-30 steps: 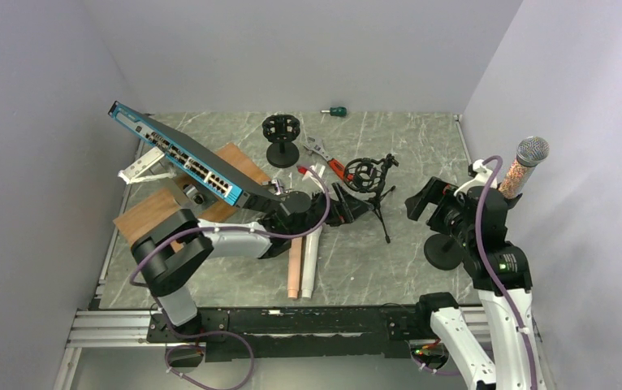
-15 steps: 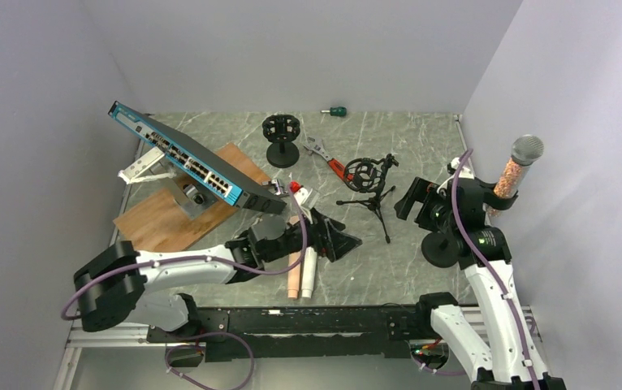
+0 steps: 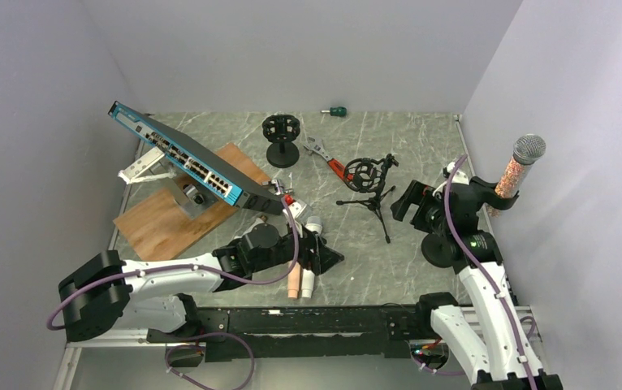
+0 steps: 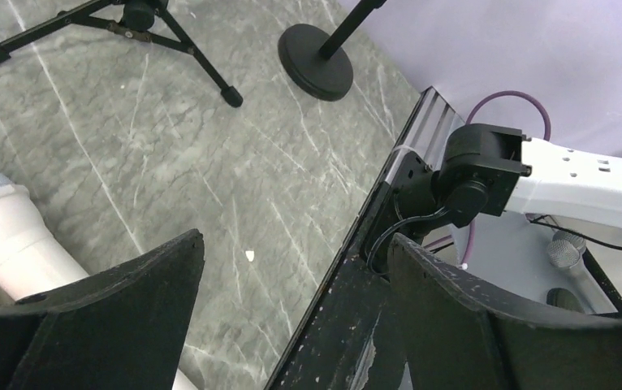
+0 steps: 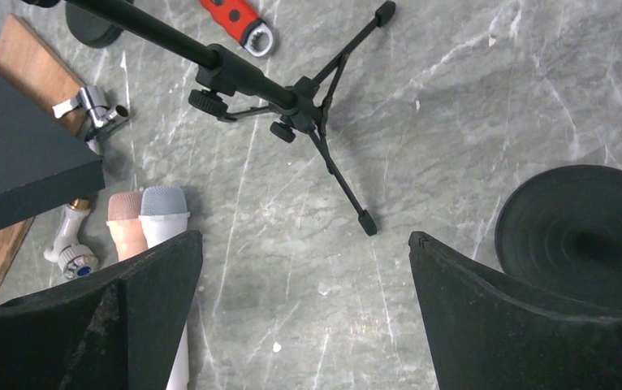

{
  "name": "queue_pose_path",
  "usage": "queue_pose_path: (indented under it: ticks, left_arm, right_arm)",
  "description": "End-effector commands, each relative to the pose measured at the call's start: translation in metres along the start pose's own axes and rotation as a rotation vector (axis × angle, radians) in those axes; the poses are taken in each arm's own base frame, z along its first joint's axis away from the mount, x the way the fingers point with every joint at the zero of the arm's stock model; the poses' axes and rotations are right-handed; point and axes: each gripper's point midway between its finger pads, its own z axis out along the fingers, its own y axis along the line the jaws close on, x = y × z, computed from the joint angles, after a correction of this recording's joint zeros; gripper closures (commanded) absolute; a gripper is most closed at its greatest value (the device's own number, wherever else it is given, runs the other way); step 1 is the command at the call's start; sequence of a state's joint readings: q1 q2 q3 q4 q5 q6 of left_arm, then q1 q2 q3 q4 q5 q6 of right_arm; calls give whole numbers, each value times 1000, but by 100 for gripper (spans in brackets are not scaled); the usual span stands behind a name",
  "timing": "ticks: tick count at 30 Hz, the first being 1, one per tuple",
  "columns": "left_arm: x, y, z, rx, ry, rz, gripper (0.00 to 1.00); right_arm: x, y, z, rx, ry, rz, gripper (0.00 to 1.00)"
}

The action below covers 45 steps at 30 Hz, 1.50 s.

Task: Remove the microphone from the stand

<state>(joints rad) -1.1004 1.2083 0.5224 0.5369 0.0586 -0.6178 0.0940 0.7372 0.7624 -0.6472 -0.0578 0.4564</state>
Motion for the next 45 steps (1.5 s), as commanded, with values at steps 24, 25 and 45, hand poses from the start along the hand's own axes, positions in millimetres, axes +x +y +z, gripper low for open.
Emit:
queue_pose_path:
  ticks: [24,25,45]
  left_arm:
    - [-155,-123,-68,160,-11,304,8]
    - [-169,-130,-72,164,-39,321,8]
    - [-236,-85,-92,-54,-270,572,2]
  right_arm:
    - [-31,69,60,-272,-335,-38,8]
    - [-32,67,63,-235,-348,-25,10]
    - [22,105,94,-452,-184,-288,69]
